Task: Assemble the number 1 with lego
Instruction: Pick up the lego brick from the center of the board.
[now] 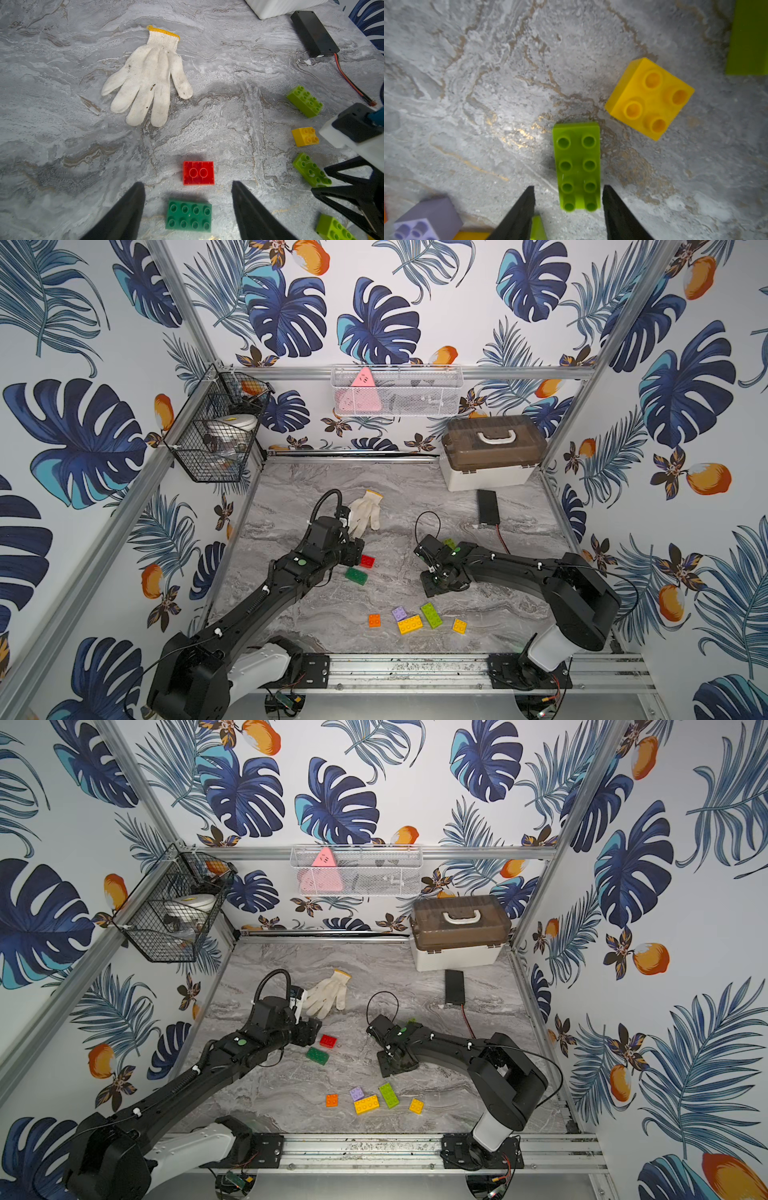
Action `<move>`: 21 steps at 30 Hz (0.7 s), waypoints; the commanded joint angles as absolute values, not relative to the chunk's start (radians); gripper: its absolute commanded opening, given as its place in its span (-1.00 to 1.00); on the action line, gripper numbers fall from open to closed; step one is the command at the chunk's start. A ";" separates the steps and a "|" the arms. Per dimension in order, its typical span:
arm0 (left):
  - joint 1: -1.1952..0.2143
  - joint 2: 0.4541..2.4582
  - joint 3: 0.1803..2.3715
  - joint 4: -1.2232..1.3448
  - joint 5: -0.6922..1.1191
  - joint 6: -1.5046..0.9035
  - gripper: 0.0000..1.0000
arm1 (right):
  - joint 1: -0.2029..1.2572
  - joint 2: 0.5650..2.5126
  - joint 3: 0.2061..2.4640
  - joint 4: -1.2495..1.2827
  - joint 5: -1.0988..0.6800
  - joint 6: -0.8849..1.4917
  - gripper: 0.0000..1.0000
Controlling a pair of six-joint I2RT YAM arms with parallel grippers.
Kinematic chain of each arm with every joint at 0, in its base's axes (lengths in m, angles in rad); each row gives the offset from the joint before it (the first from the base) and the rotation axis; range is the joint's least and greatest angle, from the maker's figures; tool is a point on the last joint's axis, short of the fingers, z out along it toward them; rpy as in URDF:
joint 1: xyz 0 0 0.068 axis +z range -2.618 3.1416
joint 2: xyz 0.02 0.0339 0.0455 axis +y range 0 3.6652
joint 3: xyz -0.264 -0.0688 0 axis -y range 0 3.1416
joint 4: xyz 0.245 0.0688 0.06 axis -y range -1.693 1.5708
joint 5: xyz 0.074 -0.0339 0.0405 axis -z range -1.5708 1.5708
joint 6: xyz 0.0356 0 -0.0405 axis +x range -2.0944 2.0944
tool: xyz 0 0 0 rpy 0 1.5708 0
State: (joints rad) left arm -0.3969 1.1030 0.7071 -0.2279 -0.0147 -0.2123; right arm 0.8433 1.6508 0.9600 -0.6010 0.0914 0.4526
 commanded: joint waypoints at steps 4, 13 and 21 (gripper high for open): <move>-0.398 1.091 0.707 -0.235 -0.039 -0.201 0.43 | 0.842 1.686 0.980 -0.594 0.135 0.457 0.00; -0.399 1.074 0.699 -0.236 -0.035 -0.201 0.43 | 0.833 1.707 0.980 -0.584 0.129 0.445 -0.32; -0.400 1.074 0.700 -0.238 -0.029 -0.202 0.43 | 0.825 1.573 1.063 -0.729 0.133 0.408 -0.59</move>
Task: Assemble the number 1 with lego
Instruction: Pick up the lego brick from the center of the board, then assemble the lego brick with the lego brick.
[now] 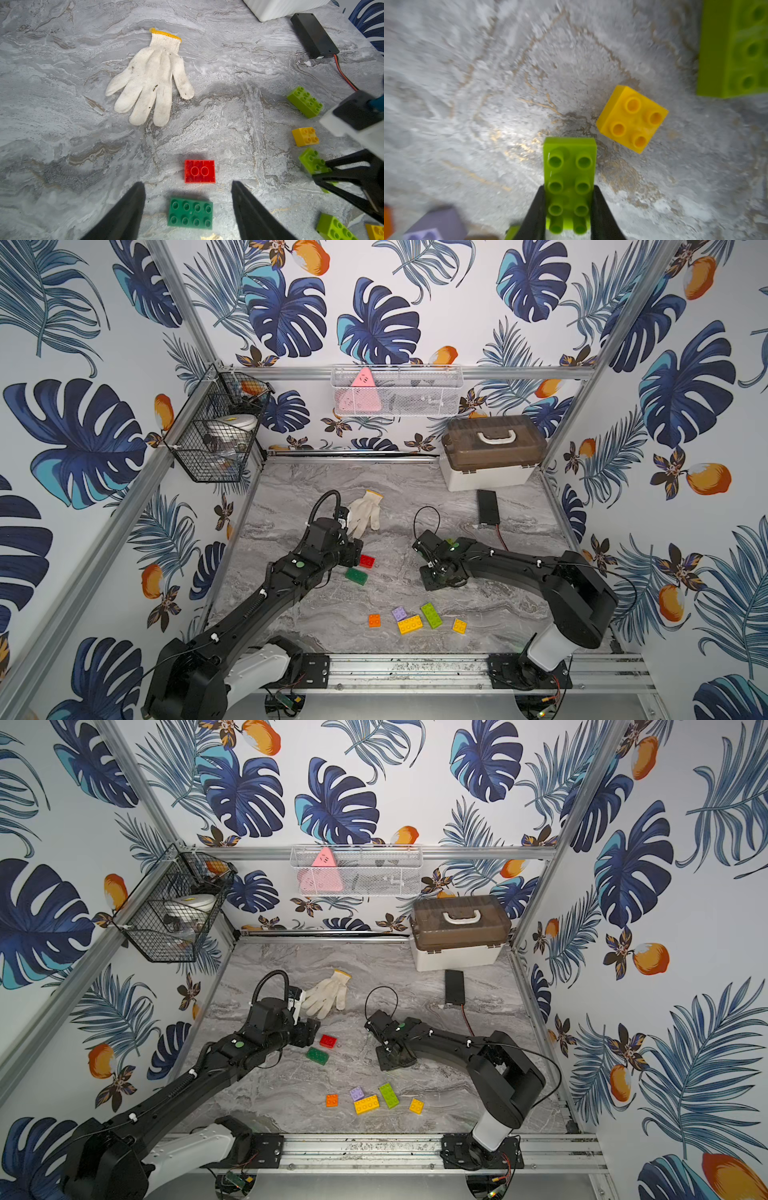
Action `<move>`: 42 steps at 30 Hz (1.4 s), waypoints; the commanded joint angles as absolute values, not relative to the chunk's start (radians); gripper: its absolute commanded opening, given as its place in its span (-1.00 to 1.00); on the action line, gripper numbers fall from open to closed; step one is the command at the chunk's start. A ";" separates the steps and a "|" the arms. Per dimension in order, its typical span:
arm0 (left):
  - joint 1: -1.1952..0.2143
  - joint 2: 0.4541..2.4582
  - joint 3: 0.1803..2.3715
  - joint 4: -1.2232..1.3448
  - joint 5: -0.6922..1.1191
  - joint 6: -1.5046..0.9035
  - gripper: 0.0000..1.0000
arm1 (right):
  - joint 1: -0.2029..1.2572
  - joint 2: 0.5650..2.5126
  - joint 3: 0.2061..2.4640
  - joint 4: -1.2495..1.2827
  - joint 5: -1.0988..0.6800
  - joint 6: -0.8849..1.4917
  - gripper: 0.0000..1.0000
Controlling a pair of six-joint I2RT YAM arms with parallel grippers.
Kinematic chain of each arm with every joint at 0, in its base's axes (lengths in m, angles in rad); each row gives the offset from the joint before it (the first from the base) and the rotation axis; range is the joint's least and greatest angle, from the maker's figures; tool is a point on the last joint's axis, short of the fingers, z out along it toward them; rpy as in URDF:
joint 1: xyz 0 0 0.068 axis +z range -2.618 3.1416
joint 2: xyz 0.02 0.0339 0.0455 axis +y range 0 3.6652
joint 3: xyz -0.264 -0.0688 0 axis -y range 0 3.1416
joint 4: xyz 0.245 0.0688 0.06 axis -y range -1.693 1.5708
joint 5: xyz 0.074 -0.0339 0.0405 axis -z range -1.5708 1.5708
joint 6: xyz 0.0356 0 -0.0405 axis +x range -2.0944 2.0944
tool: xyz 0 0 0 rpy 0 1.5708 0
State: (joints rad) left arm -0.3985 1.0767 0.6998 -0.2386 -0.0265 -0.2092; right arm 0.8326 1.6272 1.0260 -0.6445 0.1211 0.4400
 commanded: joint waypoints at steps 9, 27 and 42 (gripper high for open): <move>-0.400 1.082 0.703 -0.232 -0.017 -0.206 0.43 | 0.506 1.528 1.169 -0.835 0.090 0.159 -0.62; -0.400 1.105 0.708 -0.227 -0.010 -0.201 0.43 | 0.434 1.749 1.184 -0.616 0.023 -0.142 -0.63; -0.402 1.095 0.701 -0.235 -0.017 -0.204 0.43 | 0.401 1.833 1.201 -0.604 0.003 -0.147 -0.64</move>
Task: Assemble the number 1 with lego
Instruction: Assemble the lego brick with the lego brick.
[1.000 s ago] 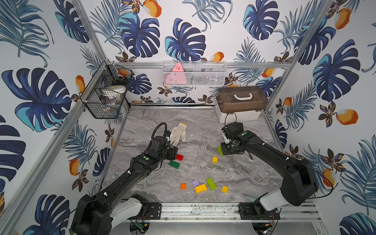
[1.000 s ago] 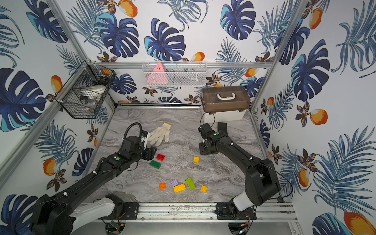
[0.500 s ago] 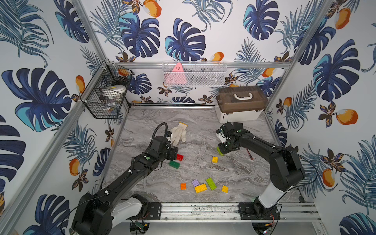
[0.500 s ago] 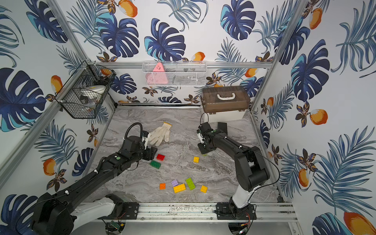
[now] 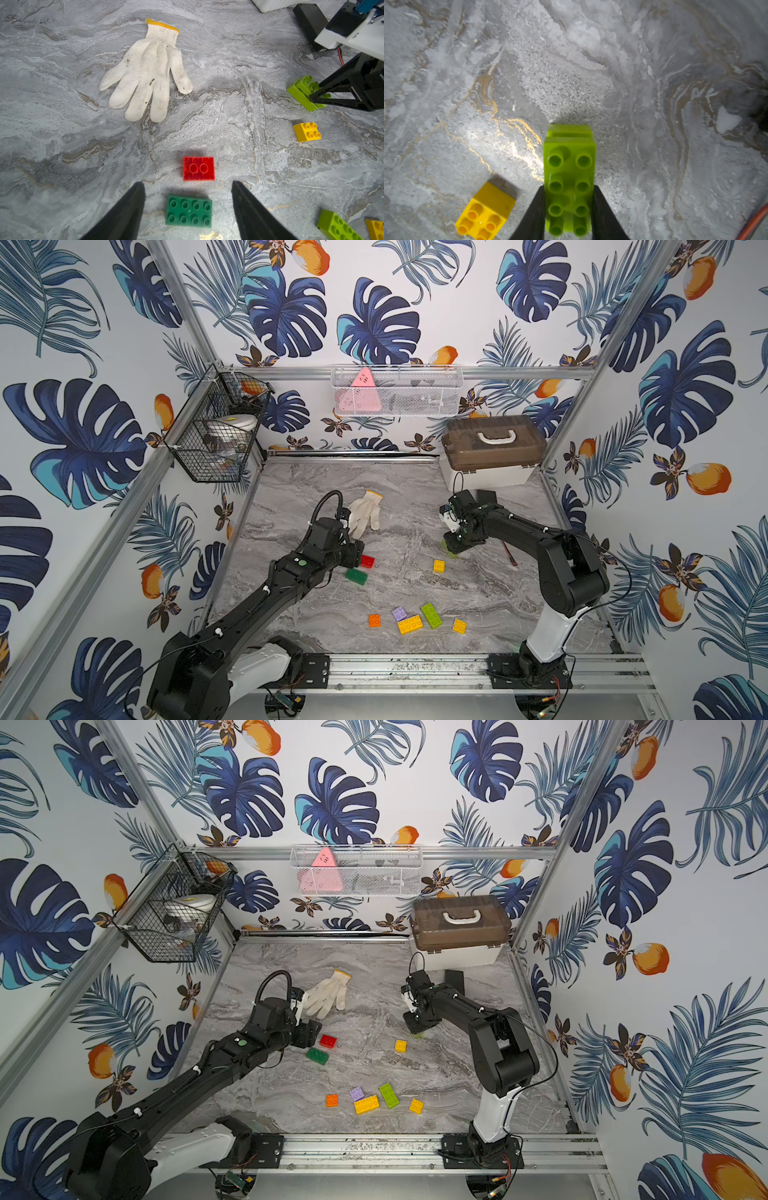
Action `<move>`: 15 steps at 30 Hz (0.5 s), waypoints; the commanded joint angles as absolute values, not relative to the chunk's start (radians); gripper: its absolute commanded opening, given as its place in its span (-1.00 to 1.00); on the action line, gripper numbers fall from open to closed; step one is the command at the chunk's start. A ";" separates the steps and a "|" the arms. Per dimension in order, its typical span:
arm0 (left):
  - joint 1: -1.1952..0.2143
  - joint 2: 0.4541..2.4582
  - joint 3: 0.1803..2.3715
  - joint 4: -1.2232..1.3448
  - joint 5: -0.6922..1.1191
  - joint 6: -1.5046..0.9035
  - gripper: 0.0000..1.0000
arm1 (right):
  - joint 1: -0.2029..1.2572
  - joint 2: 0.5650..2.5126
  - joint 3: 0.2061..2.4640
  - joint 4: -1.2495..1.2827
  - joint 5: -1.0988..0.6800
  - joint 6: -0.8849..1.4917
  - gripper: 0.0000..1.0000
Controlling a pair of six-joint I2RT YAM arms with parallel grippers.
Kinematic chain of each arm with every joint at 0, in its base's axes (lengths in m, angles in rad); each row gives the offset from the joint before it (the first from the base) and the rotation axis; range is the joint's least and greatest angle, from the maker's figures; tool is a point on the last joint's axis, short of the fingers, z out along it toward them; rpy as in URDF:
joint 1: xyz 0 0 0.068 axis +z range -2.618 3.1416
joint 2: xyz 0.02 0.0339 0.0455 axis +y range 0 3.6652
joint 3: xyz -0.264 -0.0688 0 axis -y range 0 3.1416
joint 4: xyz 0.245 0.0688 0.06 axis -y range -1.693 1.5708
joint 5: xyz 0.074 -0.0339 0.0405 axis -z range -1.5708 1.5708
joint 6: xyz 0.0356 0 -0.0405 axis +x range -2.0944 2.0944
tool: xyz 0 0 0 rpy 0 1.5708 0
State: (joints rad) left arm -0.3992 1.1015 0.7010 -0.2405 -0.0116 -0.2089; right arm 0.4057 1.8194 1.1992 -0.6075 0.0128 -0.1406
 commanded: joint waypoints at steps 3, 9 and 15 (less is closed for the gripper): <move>-0.401 1.096 0.703 -0.236 -0.014 -0.203 0.43 | 0.400 1.843 1.207 -0.613 -0.002 -0.144 -0.66; -0.403 1.095 0.703 -0.239 -0.018 -0.201 0.43 | 0.396 1.888 1.218 -0.647 -0.007 -0.116 -0.81; -0.403 1.092 0.702 -0.241 -0.021 -0.201 0.43 | 0.397 1.940 1.205 -0.668 0.001 -0.088 -0.92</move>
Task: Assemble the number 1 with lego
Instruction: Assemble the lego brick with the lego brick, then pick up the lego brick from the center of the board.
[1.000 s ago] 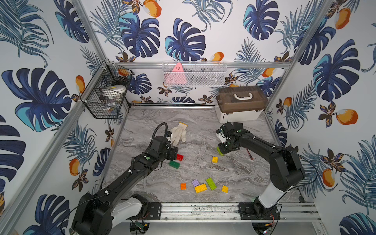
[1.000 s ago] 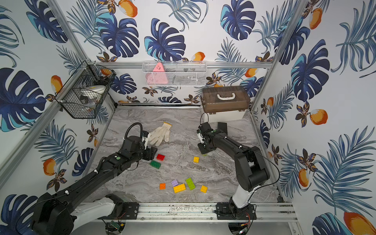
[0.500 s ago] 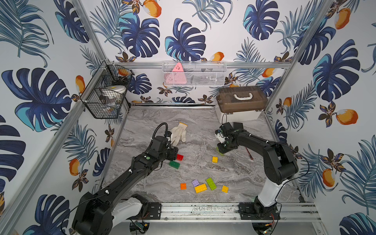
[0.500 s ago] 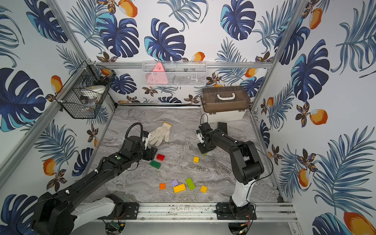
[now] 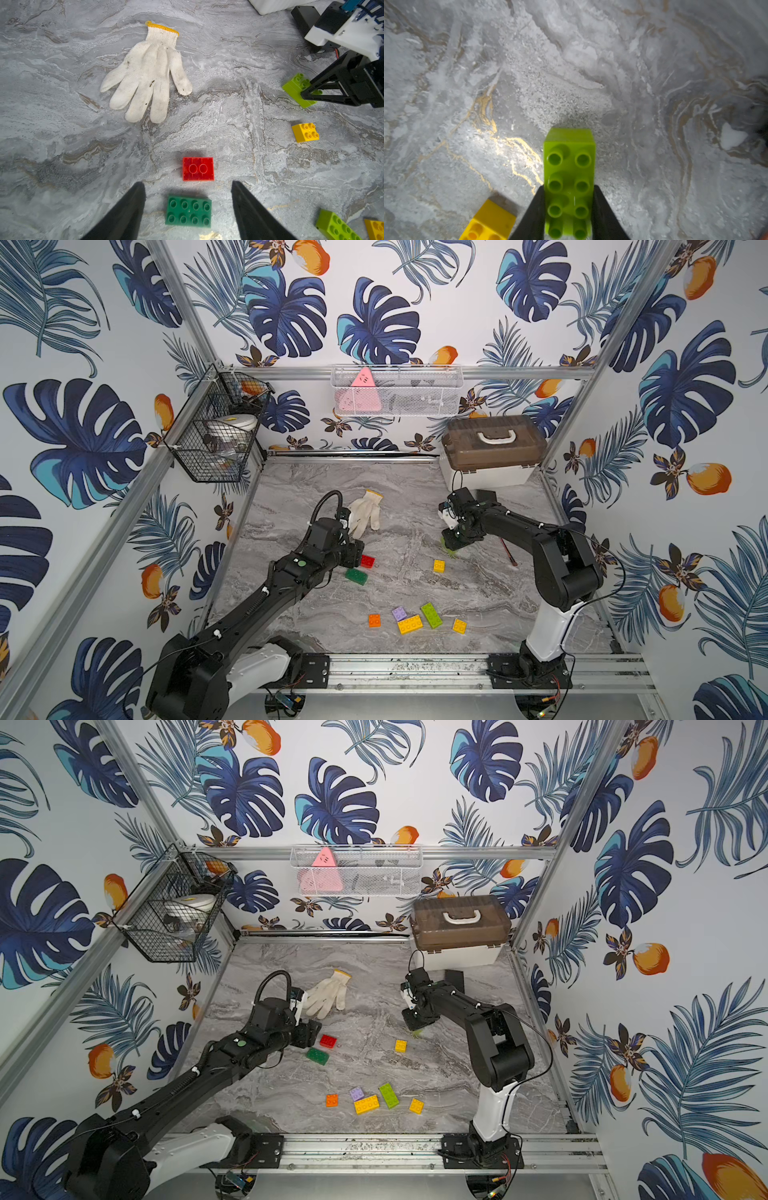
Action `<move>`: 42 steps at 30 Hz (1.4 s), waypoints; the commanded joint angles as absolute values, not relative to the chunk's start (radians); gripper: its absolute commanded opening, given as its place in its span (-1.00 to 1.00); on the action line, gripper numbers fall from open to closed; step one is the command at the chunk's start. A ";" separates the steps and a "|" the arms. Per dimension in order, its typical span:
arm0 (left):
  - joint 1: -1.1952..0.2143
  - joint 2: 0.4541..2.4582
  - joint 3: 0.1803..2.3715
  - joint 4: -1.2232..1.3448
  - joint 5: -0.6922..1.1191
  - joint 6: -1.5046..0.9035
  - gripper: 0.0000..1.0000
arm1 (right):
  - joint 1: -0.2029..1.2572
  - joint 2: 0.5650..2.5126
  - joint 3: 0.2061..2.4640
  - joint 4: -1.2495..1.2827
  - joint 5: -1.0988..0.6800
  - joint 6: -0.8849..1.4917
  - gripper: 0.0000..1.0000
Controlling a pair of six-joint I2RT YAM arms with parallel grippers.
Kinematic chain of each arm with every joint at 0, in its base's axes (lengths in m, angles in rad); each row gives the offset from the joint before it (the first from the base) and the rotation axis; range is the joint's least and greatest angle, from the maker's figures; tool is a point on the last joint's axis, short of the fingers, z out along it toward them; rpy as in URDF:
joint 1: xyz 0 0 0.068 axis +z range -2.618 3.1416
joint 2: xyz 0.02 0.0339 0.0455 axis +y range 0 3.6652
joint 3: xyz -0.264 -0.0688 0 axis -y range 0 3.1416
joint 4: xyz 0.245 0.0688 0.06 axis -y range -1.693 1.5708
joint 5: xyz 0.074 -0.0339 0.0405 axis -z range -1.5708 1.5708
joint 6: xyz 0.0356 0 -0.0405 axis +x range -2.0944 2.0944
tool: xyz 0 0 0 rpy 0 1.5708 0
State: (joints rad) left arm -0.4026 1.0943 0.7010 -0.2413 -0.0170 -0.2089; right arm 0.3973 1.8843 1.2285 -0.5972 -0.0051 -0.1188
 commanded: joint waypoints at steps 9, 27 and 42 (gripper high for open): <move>-0.404 1.090 0.701 -0.242 -0.026 -0.201 0.43 | 0.397 1.901 1.211 -0.684 -0.015 -0.056 -0.59; -0.407 1.083 0.705 -0.238 -0.019 -0.209 0.45 | 0.758 1.375 0.928 -0.788 0.005 0.399 0.08; -0.407 1.076 0.701 -0.248 -0.054 -0.233 0.46 | 1.046 1.469 0.899 -0.768 0.003 0.627 0.01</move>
